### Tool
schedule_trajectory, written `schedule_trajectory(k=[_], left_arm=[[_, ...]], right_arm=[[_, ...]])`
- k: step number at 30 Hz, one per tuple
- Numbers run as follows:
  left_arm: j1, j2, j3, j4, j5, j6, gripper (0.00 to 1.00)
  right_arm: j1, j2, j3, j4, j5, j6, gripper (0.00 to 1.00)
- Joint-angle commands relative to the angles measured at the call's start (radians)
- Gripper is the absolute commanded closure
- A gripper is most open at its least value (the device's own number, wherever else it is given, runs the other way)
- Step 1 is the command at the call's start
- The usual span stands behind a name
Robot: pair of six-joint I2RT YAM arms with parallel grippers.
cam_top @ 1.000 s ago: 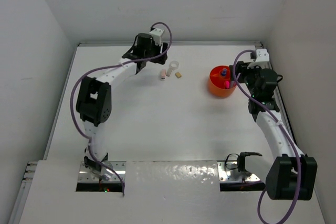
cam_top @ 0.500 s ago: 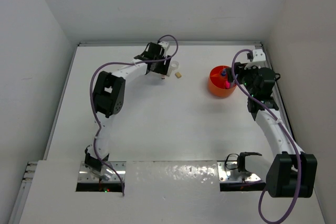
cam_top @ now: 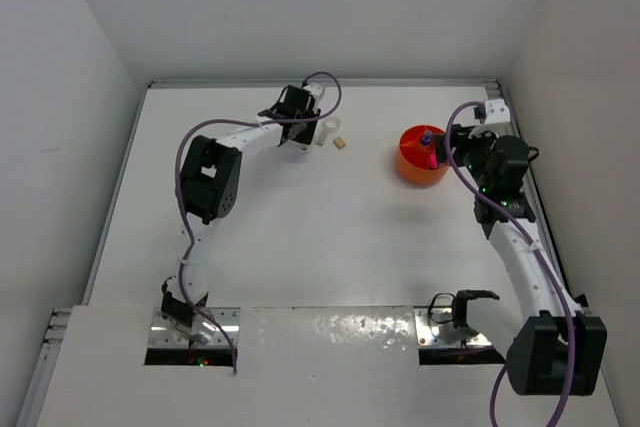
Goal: Sort the stationery into containers
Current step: Pick up the stapler from the center of the board.
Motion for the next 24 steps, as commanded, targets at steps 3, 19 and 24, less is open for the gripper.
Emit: schedule_trajectory(k=[3, 19, 24], left_arm=[[0.034, 0.036, -0.007, 0.022, 0.067, -0.024, 0.6], [0.032, 0.006, 0.016, 0.011, 0.099, 0.066, 1.0], [0.07, -0.155, -0.01, 0.089, 0.272, 0.247, 1.0]], right_arm=[[0.007, -0.03, -0.001, -0.024, 0.024, -0.031, 0.39], [0.007, -0.022, 0.015, -0.036, 0.033, -0.052, 0.39], [0.01, 0.001, 0.087, -0.108, -0.089, -0.121, 0.39]])
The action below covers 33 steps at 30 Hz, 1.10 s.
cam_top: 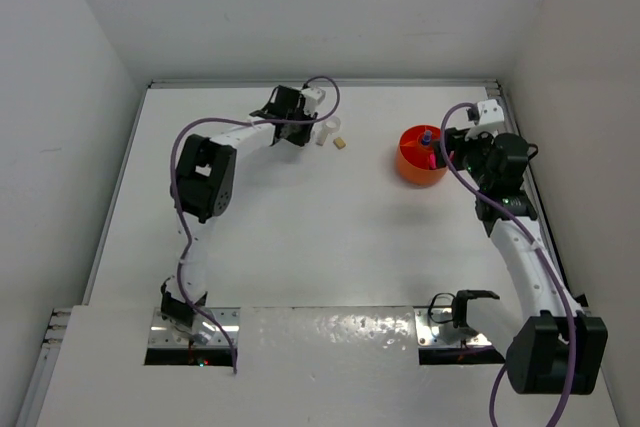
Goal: Sort the stationery into containers
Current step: Pick up the stapler from the center of the board.
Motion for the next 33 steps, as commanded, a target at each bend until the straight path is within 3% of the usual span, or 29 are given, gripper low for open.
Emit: schedule_trajectory(k=[1, 4, 5, 6, 8, 11, 16, 23, 27, 29, 33], left_arm=[[0.052, -0.214, -0.062, 0.169, 0.17, 0.212, 1.0], [0.092, -0.355, -0.2, 0.329, 0.467, 0.332, 1.0], [0.1, -0.381, -0.222, 0.352, 0.654, 0.345, 1.0], [0.106, -0.424, -0.243, 0.374, 0.74, 0.343, 1.0], [0.104, -0.464, -0.277, 0.415, 0.953, 0.291, 1.0], [0.071, -0.509, -0.321, 0.492, 1.107, 0.182, 1.0], [0.019, -0.549, -0.366, 0.627, 1.156, 0.053, 1.0], [0.003, -0.566, -0.366, 0.574, 1.182, 0.11, 1.0], [-0.003, -0.57, -0.368, 0.551, 1.192, 0.134, 1.0], [-0.005, -0.57, -0.372, 0.548, 1.186, 0.136, 1.0], [-0.005, -0.572, -0.374, 0.529, 1.184, 0.15, 1.0]], right_arm=[[0.013, 0.017, 0.097, -0.067, -0.117, -0.116, 0.39], [0.033, 0.068, 0.228, -0.237, -0.283, -0.275, 0.37], [0.033, 0.111, 0.315, -0.285, -0.327, -0.302, 0.36], [0.071, 0.135, 0.361, -0.33, -0.417, -0.329, 0.36], [0.112, 0.216, 0.497, -0.458, -0.495, -0.392, 0.35], [0.189, 0.286, 0.61, -0.543, -0.556, -0.457, 0.32], [0.287, 0.381, 0.67, -0.531, -0.553, -0.521, 0.27], [0.352, 0.45, 0.704, -0.46, -0.559, -0.512, 0.25], [0.364, 0.482, 0.737, -0.489, -0.576, -0.515, 0.31], [0.372, 0.488, 0.743, -0.488, -0.587, -0.515, 0.39], [0.376, 0.487, 0.745, -0.462, -0.598, -0.509, 0.4]])
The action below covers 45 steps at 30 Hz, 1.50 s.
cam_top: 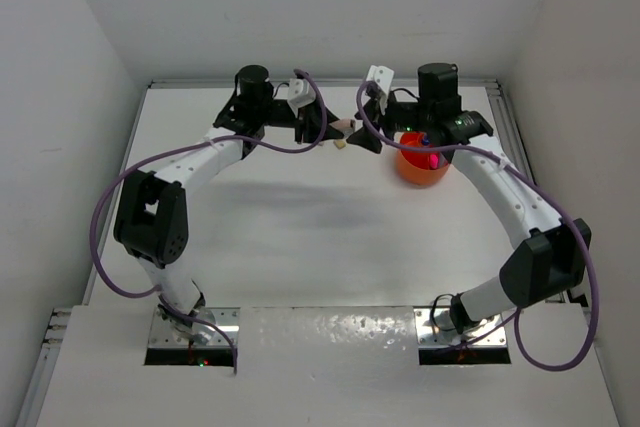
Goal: Sort the stationery into containers
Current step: Pick up the stapler from the center of the board, then place the stapler in the storage box.
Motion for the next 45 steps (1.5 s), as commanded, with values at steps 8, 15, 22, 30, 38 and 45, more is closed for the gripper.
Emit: schedule_trajectory(k=[8, 15, 22, 30, 38, 45], left_arm=[[-0.007, -0.034, -0.004, 0.077, 0.038, -0.012, 1.0], [-0.006, -0.032, -0.021, 0.201, 0.035, -0.119, 1.0], [-0.003, -0.034, -0.027, 0.22, 0.042, -0.133, 1.0], [0.002, -0.043, -0.056, 0.219, 0.035, -0.127, 1.0], [0.002, -0.065, -0.081, 0.179, -0.18, -0.113, 0.0], [0.025, -0.143, -0.154, 0.098, -0.832, -0.167, 0.0]], right_arm=[[0.022, 0.038, 0.093, 0.006, -0.073, -0.006, 0.53], [0.023, 0.047, 0.096, -0.019, -0.071, -0.012, 0.55], [0.023, 0.052, 0.09, 0.013, -0.071, 0.02, 0.84], [0.025, 0.012, 0.035, 0.076, -0.073, 0.032, 1.0], [0.023, -0.029, -0.01, 0.107, 0.1, 0.052, 1.0], [-0.041, -0.022, -0.042, 0.095, 0.555, 0.257, 1.0]])
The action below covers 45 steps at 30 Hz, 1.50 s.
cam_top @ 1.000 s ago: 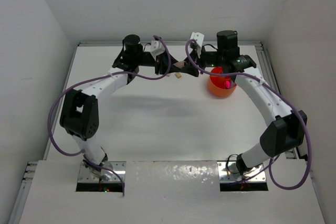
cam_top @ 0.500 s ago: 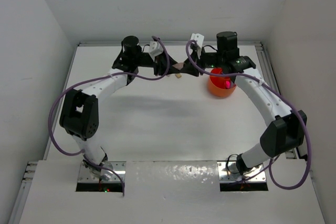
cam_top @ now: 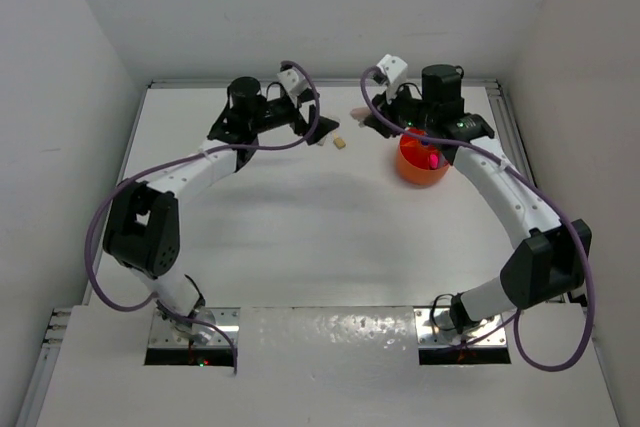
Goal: Sort the stationery into containers
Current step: Place the stapler in the storage box.
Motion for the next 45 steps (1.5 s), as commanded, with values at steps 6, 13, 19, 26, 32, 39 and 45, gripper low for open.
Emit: schedule_trajectory(k=[6, 13, 19, 26, 32, 39, 45], left_arm=[[0.006, -0.145, -0.115, -0.085, -0.513, -0.01, 0.0], [0.0, -0.175, -0.196, -0.062, -0.553, -0.048, 0.0], [-0.005, -0.182, -0.227, -0.031, -0.583, -0.054, 0.0], [-0.008, -0.175, -0.241, -0.013, -0.588, -0.065, 0.0], [-0.013, -0.171, -0.245, 0.006, -0.576, -0.07, 0.0], [-0.013, -0.166, -0.242, 0.024, -0.579, -0.056, 0.0], [-0.013, -0.165, -0.242, 0.026, -0.573, -0.056, 0.0]], right_arm=[[-0.041, -0.029, -0.089, -0.042, 0.393, 0.052, 1.0], [-0.086, 0.029, -0.078, -0.122, 0.474, -0.042, 1.0], [-0.081, 0.076, -0.068, -0.154, 0.568, -0.082, 1.0], [-0.065, 0.104, -0.103, -0.131, 0.646, -0.123, 1.0], [-0.043, 0.154, -0.08, -0.162, 0.684, -0.149, 1.0], [-0.04, 0.179, -0.1, -0.134, 0.691, -0.137, 1.0], [-0.035, 0.191, -0.101, -0.132, 0.709, -0.126, 0.99]])
